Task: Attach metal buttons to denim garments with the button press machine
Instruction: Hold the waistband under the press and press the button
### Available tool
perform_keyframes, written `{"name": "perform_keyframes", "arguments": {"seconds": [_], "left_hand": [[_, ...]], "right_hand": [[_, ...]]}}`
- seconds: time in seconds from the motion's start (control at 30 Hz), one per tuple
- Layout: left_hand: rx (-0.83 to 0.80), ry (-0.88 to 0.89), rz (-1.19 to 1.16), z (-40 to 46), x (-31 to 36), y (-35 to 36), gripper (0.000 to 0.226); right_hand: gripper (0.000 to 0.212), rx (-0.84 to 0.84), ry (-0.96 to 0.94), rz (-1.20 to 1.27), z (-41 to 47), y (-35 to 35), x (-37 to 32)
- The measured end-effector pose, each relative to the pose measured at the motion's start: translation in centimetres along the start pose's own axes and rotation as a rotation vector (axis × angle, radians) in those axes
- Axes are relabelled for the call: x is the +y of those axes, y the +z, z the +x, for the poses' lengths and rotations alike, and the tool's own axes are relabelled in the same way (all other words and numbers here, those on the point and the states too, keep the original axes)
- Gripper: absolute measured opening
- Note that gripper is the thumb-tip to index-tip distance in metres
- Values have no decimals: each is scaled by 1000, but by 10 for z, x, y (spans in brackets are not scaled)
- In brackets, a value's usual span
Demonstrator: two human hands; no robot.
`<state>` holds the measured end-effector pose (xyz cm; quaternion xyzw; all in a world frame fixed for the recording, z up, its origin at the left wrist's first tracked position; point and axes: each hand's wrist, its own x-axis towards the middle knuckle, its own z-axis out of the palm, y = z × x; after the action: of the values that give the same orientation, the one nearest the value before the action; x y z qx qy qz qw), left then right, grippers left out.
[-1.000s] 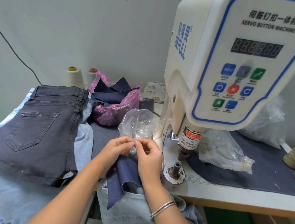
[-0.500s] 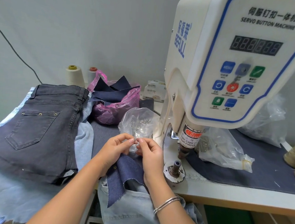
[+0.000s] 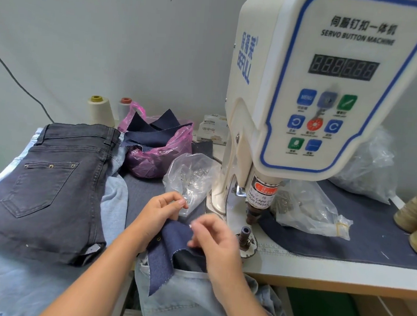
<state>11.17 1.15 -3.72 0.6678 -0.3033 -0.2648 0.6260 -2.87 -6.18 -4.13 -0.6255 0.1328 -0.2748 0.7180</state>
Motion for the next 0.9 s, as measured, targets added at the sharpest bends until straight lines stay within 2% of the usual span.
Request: {"name": "perform_keyframes", "arguments": {"seconds": [0.07,0.23,0.33,0.43,0.53,0.77,0.9], "left_hand": [[-9,-20,6,1,-1,-1,19],[-23,-49,3,4,-3,-1,19],[-9,-40,24,4,-3,1,19],[5,-34,39,3,-3,3,18],[5,-38,59,3,-2,3,19],[-8,-58,89,2,-1,1,19],[-6,-61,95,3,-2,0,20]], "right_hand": [[8,-16,-58,-116,-23,-23,-11],[23,249,-113,-416,-24,-92,-29],[20,165,-177,-603,-8,-101,-34],[36,37,-252,-782,3,-99,-35],[46,25,-296,-922,12,-99,-35],[13,-23,-328,-991,14,-104,-35],[8,-43,-360,-1011,13,-105,-38]]}}
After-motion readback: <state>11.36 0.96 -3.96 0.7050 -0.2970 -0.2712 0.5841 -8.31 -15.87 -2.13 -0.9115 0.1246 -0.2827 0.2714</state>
